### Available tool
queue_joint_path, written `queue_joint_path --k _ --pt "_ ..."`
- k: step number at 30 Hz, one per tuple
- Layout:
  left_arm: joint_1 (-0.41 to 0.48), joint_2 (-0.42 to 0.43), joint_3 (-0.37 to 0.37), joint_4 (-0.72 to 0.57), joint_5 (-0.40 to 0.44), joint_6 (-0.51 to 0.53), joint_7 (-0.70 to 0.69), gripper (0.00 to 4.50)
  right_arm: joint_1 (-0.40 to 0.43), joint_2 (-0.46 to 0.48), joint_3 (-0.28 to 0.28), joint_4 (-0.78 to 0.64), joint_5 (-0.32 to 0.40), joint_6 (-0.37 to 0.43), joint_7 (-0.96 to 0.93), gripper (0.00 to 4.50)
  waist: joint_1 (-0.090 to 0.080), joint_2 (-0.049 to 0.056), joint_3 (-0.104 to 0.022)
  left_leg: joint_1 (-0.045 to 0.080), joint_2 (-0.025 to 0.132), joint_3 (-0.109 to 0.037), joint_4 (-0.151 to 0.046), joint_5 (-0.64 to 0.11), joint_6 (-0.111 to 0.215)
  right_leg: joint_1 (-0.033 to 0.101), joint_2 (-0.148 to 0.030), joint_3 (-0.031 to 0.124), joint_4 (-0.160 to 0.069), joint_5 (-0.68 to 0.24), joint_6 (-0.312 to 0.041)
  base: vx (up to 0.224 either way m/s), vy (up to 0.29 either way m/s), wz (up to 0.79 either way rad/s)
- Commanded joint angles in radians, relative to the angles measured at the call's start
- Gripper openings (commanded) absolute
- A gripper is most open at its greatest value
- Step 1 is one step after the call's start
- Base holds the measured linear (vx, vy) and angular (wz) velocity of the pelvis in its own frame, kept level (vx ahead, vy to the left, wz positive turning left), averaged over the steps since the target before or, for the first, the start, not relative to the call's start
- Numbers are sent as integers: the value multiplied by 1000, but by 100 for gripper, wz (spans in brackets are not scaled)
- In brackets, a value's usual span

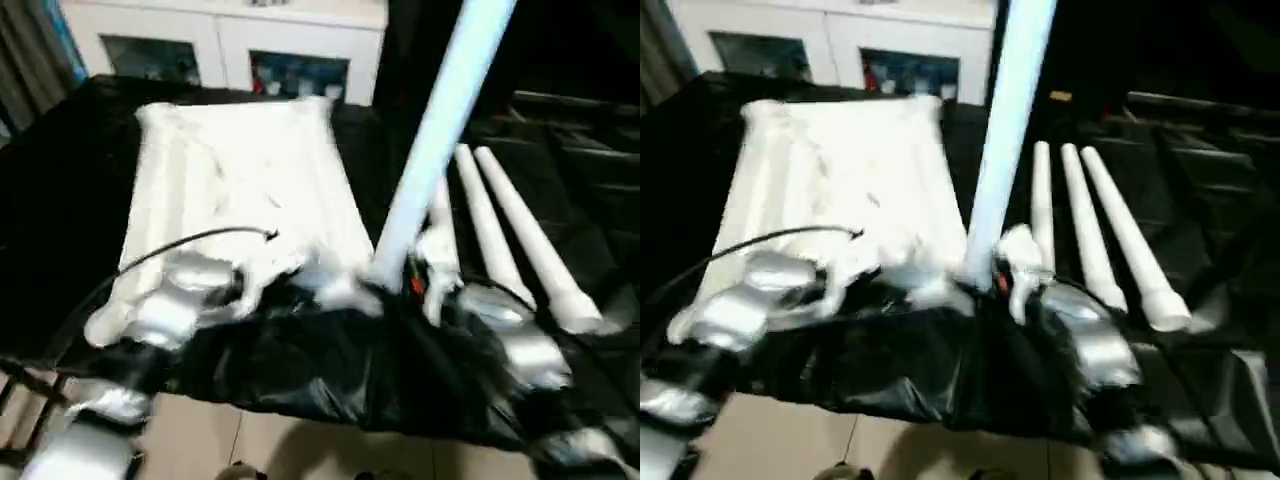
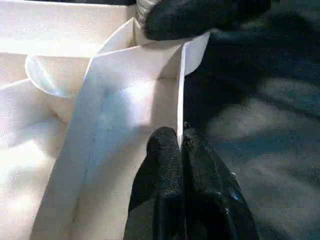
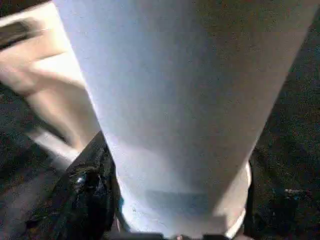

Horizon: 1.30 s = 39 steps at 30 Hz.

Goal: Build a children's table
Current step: Rotate leg to tighten

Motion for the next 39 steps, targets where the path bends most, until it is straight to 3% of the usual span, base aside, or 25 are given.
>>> queue_joint_path --k 1,4,10,12,16,18,23,28,30,36,39 --pt "-30 -74 20 -16 -10 36 120 0 1 74 63 76 -26 7 -71 274 -2 -1 -54 6 53 -20 -70 -223 -2 42 -91 49 -82 -328 -200 0 0 0" --pt "-19 -129 7 -37 11 55 187 0 -28 142 44 128 -22 8 -167 274 -2 -1 -58 3 52 -19 -68 -196 14 45 -88 51 -79 -286 -191 0 0 0" --pt "14 -174 -25 -71 14 55 198 0 -54 202 30 178 -41 -33 -216 274 -4 -1 -65 -2 51 -16 -65 -156 43 51 -85 48 -69 -180 -213 0 0 0" --pt "21 -162 -30 -75 12 50 181 0 -56 202 18 178 -31 -39 -206 330 -6 1 -65 -1 51 -16 -65 -166 46 50 -85 48 -71 -196 -210 0 0 0" --pt "29 -138 -29 -84 11 45 154 0 -57 188 7 176 -21 -51 -180 366 -9 5 -69 -1 52 -17 -65 -162 46 50 -84 48 -69 -177 -216 0 0 0" --pt "34 -118 -29 -92 8 38 129 0 -48 169 11 156 -17 -51 -155 389 -11 6 -70 -2 52 -16 -64 -159 50 52 -84 48 -67 -162 -222 0 0 0" --pt "51 -57 -30 -116 -8 9 22 0 -2 97 42 61 -2 -37 6 389 -10 8 -75 -3 51 -15 -58 -121 74 57 -82 47 -58 -78 -243 0 0 0" --pt "57 -10 -35 -124 -28 -29 -67 0 46 22 83 -40 21 -27 157 389 -6 9 -71 0 55 -16 -61 -158 75 55 -83 47 -64 -123 -241 0 0 0" --pt "58 31 -39 -116 -38 -62 -136 0 82 -56 117 -131 50 -11 294 389 -3 7 -71 3 55 -15 -60 -169 77 55 -81 48 -65 -133 -234 0 0 0" --pt "53 89 -40 -105 -59 -89 -244 0 112 -165 154 -234 86 33 483 389 8 6 -70 0 55 -14 -58 -146 85 54 -81 47 -61 -120 -241 0 0 0" --pt "50 107 -43 -96 -60 -105 -269 0 114 -190 166 -246 81 34 522 354 16 5 -72 0 57 -13 -57 -135 89 54 -80 45 -56 -103 -245 0 0 0"
